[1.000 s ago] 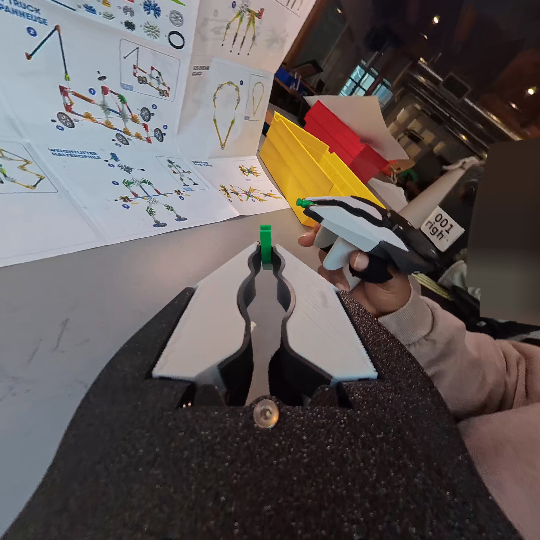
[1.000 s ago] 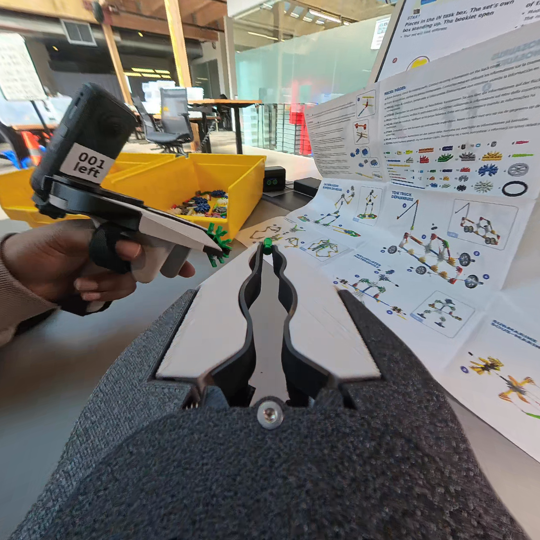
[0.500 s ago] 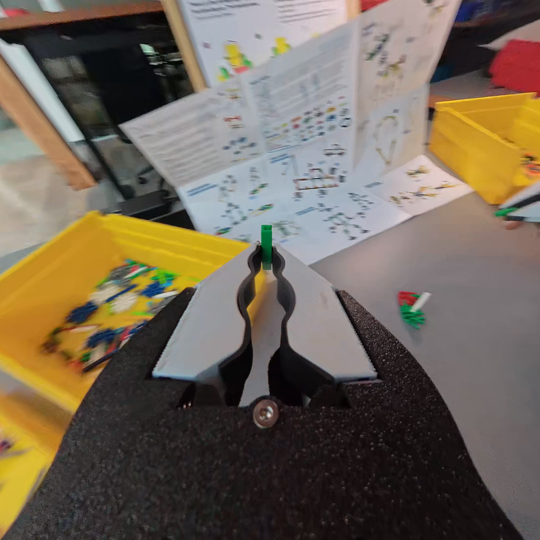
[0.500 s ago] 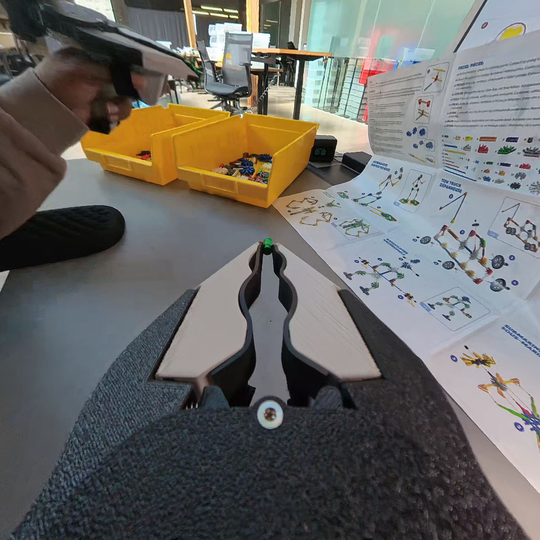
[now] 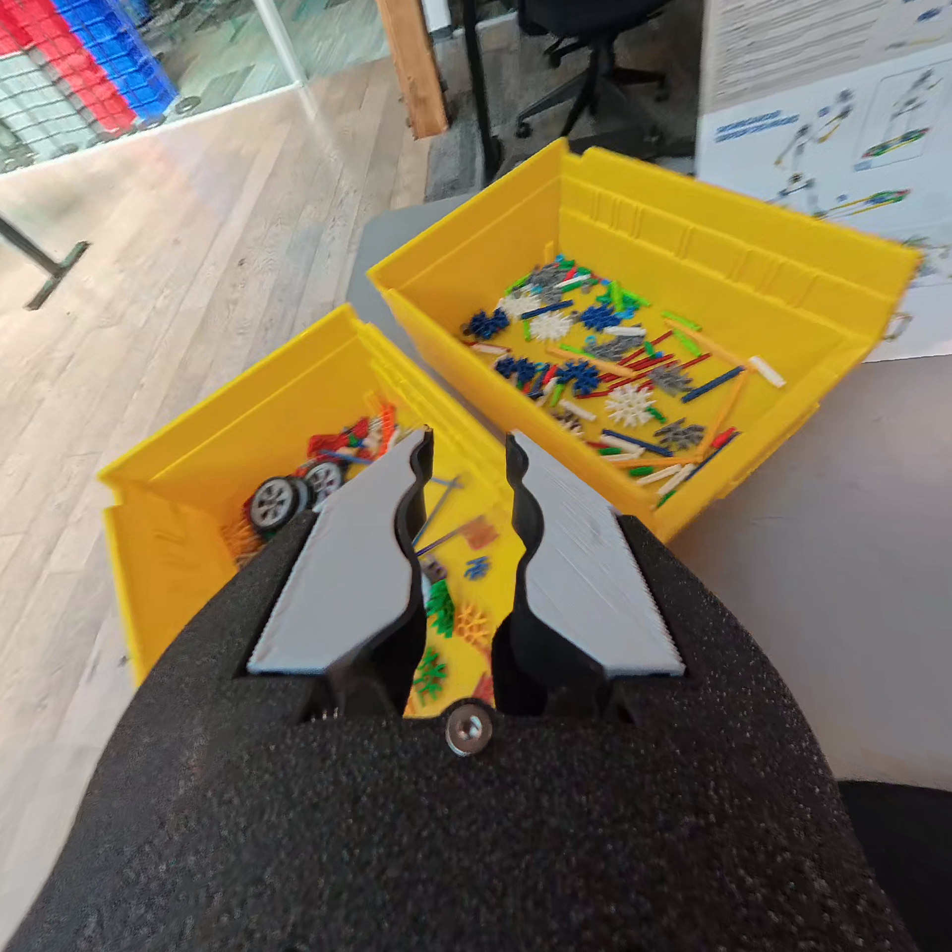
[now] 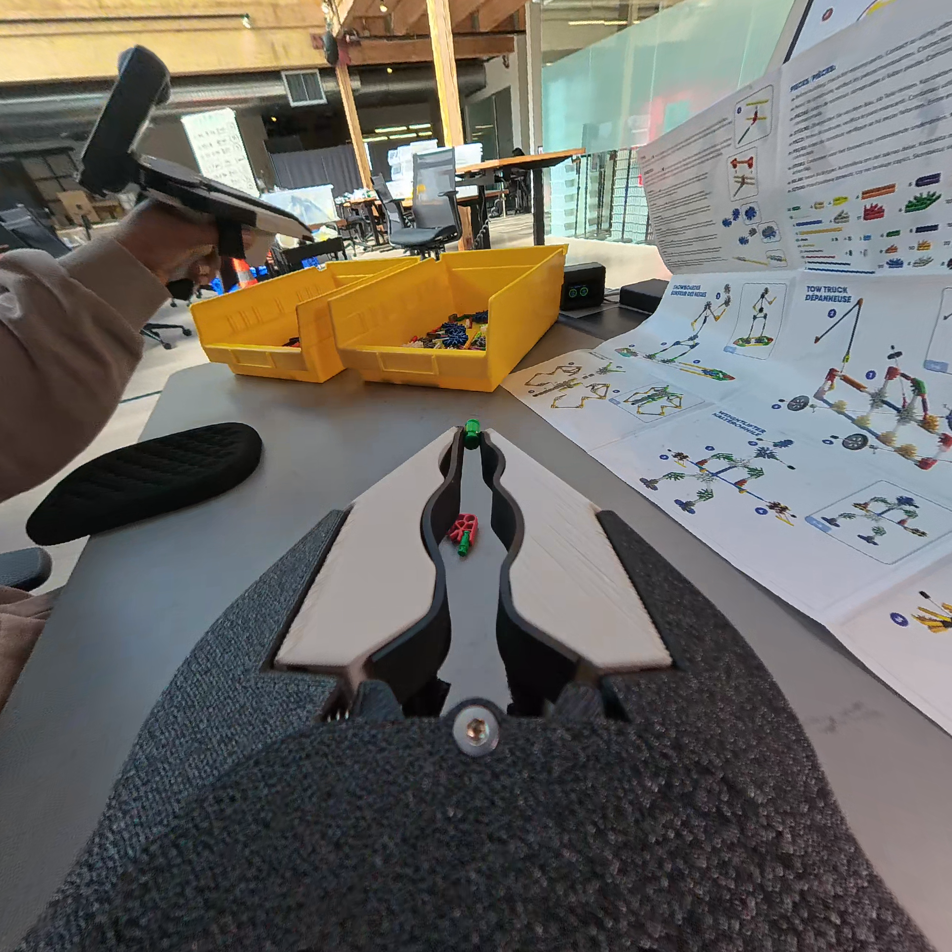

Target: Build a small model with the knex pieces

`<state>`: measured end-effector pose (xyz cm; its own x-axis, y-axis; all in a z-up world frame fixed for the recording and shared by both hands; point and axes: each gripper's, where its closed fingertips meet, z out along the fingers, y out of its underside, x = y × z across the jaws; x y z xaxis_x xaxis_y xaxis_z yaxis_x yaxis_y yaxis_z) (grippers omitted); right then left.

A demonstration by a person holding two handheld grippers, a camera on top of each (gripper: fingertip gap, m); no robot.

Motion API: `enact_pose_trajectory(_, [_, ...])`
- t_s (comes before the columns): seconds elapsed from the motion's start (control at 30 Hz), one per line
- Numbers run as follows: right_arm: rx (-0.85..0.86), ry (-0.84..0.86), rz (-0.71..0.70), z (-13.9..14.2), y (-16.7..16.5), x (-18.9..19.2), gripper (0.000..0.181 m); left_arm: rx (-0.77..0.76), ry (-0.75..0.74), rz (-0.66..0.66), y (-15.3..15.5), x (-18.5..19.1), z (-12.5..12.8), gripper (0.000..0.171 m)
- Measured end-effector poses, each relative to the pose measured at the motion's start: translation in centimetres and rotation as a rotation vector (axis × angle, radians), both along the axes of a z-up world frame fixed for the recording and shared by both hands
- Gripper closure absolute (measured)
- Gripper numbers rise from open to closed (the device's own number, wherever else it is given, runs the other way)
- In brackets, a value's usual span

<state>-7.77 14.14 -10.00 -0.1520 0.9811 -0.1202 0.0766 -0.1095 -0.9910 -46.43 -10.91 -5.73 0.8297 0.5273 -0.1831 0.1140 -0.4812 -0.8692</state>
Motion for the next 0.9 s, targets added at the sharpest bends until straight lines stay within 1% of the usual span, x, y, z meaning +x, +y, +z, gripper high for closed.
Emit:
enact_pose_trajectory(0.07, [-0.002, 0.008, 0.024, 0.1, -0.6, 0.1, 0.176, 0.116, -0.087, -0.210, 4.4, 4.5, 0.8, 0.143])
enact_pose_trajectory(0.17, [0.027, 0.033, 0.070, 0.5, -1.6, -0.1, 0.177, 0.252, -0.293, -0.598, 10.5, 14.0, 1.4, 0.143])
enact_pose_trajectory(0.23, [0.071, 0.048, 0.105, 0.8, -2.6, -0.2, 0.177, 0.301, -0.455, -0.837, 13.6, 20.5, 0.9, 0.143])
enact_pose_trajectory(0.33, [0.156, 0.069, 0.153, 0.9, -4.4, -0.3, 0.177, 0.297, -0.698, -1.122, 16.7, 28.9, -1.1, 0.143])
enact_pose_trajectory(0.43, [0.210, 0.078, 0.187, 0.7, -5.8, -0.3, 0.177, 0.272, -0.941, -1.316, 18.3, 35.2, -2.4, 0.143])
enact_pose_trajectory(0.5, [0.222, 0.081, 0.200, 0.6, -6.3, -0.3, 0.176, 0.255, -1.004, -1.382, 18.9, 37.4, -2.9, 0.147])
enact_pose_trajectory(0.57, [0.238, 0.083, 0.200, 0.5, -6.4, -0.3, 0.177, 0.213, -0.998, -1.426, 18.8, 38.5, -3.5, 0.153])
enact_pose_trajectory(0.63, [0.248, 0.087, 0.204, 0.7, -6.5, -0.4, 0.177, 0.216, -0.980, -1.435, 18.6, 38.8, -3.7, 0.156])
enact_pose_trajectory(0.77, [0.240, 0.092, 0.215, 0.7, -6.5, -0.7, 0.176, 0.259, -1.022, -1.430, 18.4, 38.6, -3.2, 0.165])
enact_pose_trajectory(0.9, [0.230, 0.089, 0.228, 0.5, -6.7, -0.7, 0.176, 0.259, -1.064, -1.435, 18.2, 38.7, -3.4, 0.166])
